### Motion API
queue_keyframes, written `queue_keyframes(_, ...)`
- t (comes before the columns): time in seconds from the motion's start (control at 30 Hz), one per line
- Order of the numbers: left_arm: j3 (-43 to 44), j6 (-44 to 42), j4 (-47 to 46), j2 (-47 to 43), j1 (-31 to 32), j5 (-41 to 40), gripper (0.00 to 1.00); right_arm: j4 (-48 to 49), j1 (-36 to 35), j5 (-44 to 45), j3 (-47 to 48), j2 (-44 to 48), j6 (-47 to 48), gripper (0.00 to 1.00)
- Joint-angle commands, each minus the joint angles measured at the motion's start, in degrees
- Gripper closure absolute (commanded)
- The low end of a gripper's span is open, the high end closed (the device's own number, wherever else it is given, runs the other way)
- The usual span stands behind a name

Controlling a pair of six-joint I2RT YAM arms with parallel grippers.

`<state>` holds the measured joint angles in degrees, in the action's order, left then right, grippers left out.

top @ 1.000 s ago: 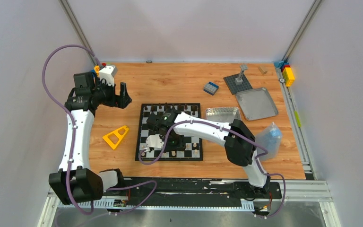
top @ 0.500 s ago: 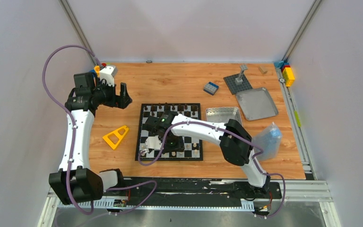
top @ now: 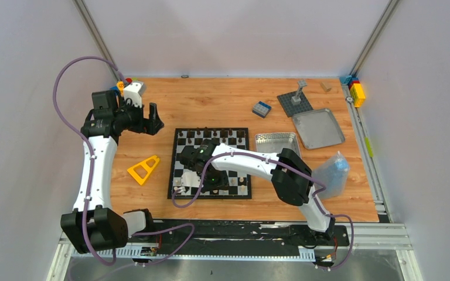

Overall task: Set up the chess pieces on the board
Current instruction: Place the chess piece on the chessboard.

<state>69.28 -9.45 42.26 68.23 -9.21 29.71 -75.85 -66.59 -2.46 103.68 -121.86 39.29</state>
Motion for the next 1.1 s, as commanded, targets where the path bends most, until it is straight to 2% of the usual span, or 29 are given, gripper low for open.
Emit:
queue_keyframes(0.0, 0.03, 0.27, -1.56, -1.56, -0.75, 0.94, 0.00, 0.70, -0.50, 0.44, -0.09, -0.48, -0.09, 0.98)
queue_keyframes(1.07, -0.40, 0.16, -1.51, -1.62, -0.99, 1.44, 0.00, 1.07, -0.82, 0.72, 3.46, -2.09, -1.71, 0.92)
